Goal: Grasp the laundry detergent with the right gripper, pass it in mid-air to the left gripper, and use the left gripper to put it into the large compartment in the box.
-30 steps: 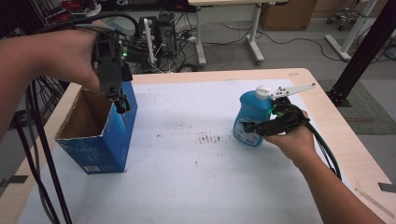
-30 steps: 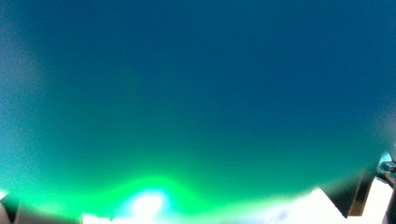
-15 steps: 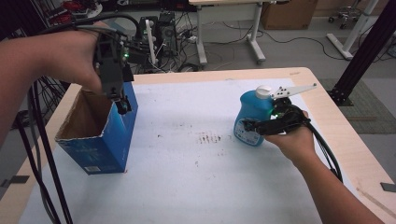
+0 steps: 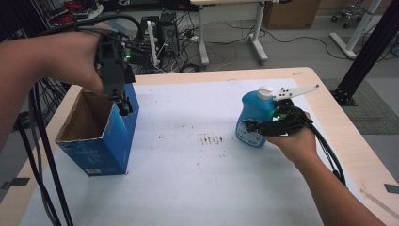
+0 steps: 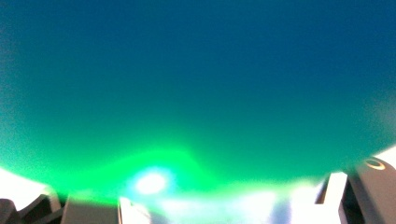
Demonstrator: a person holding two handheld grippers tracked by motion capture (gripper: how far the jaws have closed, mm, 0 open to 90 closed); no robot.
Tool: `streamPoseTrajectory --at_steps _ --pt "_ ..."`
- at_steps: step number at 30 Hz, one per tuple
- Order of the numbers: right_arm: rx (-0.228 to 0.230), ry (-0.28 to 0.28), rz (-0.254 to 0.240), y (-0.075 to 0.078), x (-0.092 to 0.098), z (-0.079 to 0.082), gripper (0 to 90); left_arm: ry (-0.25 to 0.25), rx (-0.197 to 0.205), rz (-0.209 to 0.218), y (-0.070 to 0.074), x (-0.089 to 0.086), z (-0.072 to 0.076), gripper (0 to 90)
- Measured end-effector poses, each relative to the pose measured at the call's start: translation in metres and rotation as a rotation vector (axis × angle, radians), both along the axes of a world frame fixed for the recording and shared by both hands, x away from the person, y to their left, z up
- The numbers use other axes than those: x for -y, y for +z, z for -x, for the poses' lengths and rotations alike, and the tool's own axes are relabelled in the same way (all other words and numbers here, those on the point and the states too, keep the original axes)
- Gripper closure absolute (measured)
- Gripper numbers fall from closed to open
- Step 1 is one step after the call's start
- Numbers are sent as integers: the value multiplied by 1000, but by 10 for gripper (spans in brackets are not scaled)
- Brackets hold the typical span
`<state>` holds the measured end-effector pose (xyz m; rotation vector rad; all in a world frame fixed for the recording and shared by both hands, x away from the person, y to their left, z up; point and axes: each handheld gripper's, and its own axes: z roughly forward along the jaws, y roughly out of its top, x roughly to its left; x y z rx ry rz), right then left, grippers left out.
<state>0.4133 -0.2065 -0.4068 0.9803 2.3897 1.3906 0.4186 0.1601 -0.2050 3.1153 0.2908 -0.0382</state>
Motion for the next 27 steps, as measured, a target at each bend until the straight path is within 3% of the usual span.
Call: streamPoseTrajectory --at_steps 8,16,20,27 --pt "14 -3 14 0 -1 1 405 -3 -4 -2 -1 2 -1 16" --pt "109 0 76 2 -6 9 466 -2 1 -6 -1 5 0 16" --pt "106 12 70 4 -7 11 467 -3 3 -2 0 7 1 17" --pt "107 85 68 23 -17 21 463 -17 9 12 2 13 5 17"
